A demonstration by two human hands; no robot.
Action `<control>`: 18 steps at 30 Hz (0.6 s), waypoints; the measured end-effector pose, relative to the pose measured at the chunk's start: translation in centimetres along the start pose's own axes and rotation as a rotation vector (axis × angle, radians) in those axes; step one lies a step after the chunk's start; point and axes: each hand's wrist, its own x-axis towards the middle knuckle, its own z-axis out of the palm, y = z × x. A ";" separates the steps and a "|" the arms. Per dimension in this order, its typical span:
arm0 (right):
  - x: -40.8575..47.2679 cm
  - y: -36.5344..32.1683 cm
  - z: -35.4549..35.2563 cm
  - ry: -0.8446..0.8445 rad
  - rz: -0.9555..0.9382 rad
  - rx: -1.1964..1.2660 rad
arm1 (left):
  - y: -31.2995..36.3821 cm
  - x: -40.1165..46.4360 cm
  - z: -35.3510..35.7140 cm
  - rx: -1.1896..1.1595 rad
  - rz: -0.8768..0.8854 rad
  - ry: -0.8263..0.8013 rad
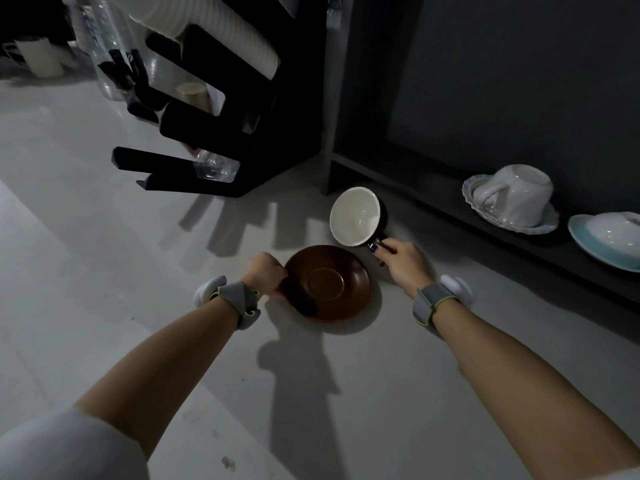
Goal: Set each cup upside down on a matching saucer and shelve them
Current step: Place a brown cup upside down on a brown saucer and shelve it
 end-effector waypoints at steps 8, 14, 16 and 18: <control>-3.3 0.3 -1.4 0.045 -0.176 -0.393 | 0.6 -1.2 1.6 -0.251 -0.003 -0.028; -4.3 1.1 -1.0 0.092 -0.302 -0.641 | 0.2 -1.2 1.9 -0.319 -0.061 0.057; -5.0 0.6 -1.1 0.135 -0.400 -0.722 | 0.1 -1.1 1.9 -0.343 -0.054 0.038; -5.9 0.0 -1.2 0.156 -0.491 -0.805 | 0.0 -1.3 2.0 -0.363 -0.042 0.023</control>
